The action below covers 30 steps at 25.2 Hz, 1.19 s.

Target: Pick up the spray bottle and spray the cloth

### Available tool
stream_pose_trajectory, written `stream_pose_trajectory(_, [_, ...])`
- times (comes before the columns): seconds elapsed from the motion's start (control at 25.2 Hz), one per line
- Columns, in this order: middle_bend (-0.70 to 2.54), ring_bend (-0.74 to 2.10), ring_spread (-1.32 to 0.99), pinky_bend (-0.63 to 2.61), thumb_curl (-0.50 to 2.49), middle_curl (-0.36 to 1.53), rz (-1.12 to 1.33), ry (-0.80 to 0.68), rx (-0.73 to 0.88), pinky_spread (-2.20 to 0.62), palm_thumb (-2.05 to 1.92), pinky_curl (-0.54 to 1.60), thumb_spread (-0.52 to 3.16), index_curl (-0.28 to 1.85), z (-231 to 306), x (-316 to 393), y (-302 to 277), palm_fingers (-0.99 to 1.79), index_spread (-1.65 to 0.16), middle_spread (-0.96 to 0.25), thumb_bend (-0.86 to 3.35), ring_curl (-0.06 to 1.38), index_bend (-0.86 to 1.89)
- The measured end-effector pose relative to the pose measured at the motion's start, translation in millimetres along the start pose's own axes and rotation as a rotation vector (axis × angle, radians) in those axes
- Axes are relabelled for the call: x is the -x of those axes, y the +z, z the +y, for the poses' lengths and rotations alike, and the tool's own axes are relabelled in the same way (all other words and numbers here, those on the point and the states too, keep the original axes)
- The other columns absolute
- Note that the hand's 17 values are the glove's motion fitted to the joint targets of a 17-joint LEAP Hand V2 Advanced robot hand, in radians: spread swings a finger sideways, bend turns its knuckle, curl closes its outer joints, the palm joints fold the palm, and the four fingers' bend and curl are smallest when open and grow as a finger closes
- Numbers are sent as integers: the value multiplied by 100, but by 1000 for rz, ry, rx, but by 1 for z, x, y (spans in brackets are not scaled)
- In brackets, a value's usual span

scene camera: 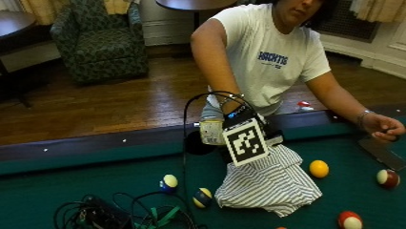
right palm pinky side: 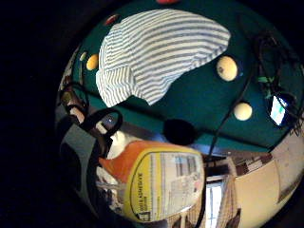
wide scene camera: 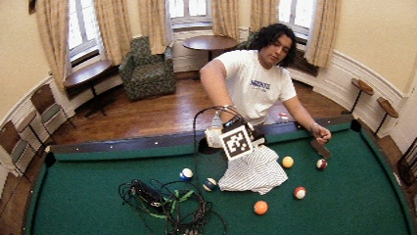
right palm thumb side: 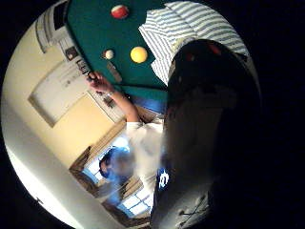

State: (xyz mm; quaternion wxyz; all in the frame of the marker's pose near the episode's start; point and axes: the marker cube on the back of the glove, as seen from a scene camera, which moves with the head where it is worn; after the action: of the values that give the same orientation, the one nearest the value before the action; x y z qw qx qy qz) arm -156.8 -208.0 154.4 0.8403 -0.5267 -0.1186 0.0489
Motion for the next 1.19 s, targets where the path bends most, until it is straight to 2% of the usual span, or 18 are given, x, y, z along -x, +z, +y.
stream_pose_trajectory(0.24, [68,80,-21,56,81,59,82,103,189,-30,96,45,40,62,-16,-11,32,136,-23,-19,-3,51,35])
stream_pose_trajectory(0.67, [68,80,-21,56,82,60,143,214,343,-30,96,45,42,63,-38,-23,75,135,-23,-19,-3,51,33])
stream_pose_trajectory(0.99, [68,80,-21,56,83,59,182,233,363,-30,96,45,42,64,-41,-25,78,135,-23,-19,-3,51,32])
stream_pose_trajectory(1.19, [68,79,-21,55,83,59,143,122,266,-30,96,45,43,65,-38,4,50,135,-23,-19,-3,51,32])
